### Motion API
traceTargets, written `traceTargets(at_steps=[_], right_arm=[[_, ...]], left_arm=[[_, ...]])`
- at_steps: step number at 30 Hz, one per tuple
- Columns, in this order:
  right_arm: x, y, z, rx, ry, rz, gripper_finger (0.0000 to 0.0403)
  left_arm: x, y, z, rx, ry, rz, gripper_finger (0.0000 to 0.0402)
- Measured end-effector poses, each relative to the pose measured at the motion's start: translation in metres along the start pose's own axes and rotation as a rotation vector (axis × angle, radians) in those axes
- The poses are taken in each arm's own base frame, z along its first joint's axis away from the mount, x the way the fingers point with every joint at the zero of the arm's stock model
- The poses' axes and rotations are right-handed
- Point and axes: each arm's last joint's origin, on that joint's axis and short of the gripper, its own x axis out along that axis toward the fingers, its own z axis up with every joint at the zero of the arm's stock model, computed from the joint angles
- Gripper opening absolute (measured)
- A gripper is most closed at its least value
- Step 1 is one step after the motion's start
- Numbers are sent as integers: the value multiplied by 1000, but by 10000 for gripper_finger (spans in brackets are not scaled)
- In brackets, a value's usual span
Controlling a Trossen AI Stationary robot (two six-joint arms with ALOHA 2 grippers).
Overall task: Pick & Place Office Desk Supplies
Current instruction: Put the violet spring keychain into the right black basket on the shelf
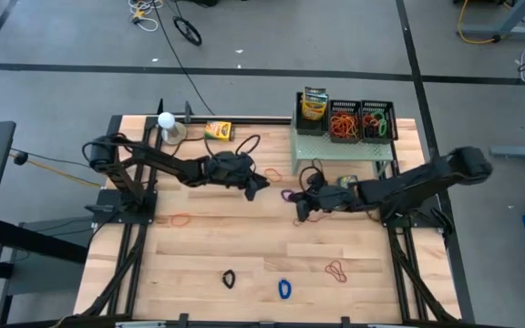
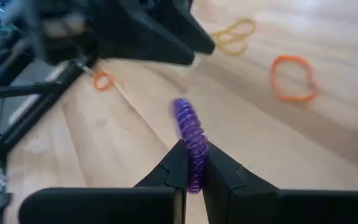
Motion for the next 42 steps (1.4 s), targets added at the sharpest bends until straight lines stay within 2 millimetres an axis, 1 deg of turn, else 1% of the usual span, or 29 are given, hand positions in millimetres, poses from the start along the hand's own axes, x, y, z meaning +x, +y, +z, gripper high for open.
traceTargets(at_steps=[4, 8, 11, 14, 17, 20, 22, 24, 33, 38, 42], right_arm=[[-34, 3, 23, -50, -12, -58, 29], [-79, 8, 55, -122, -33, -178, 28], [-114, 7, 81, -146, -58, -280, 27], [-144, -2, 106, -137, -74, -395, 27], [-170, -16, 129, -79, -91, -532, 27], [-189, -33, 145, -28, -101, -679, 27], [-195, -44, 152, -15, -105, -762, 27], [-196, -54, 159, 6, -100, -818, 27], [-177, -110, 173, 166, -46, -1007, 27], [-167, -129, 172, 216, 3, -1084, 33], [-159, -138, 170, 219, 43, -1124, 40]], left_arm=[[-2, 3, 7, 26, -16, -13, 141], [-2, 5, 8, 31, -19, -10, 124], [-2, 5, 8, 32, -17, -11, 120], [-2, 4, 8, 34, -19, -20, 119], [-2, 4, 8, 35, -17, -20, 119], [-2, 4, 8, 41, -18, -19, 119], [-2, 4, 8, 40, -18, -20, 119], [-2, 4, 8, 40, -18, -20, 119], [-2, 4, 8, 41, -8, -36, 119], [-2, 2, 6, 47, -7, -37, 119], [-2, 2, 6, 49, -6, -38, 119]])
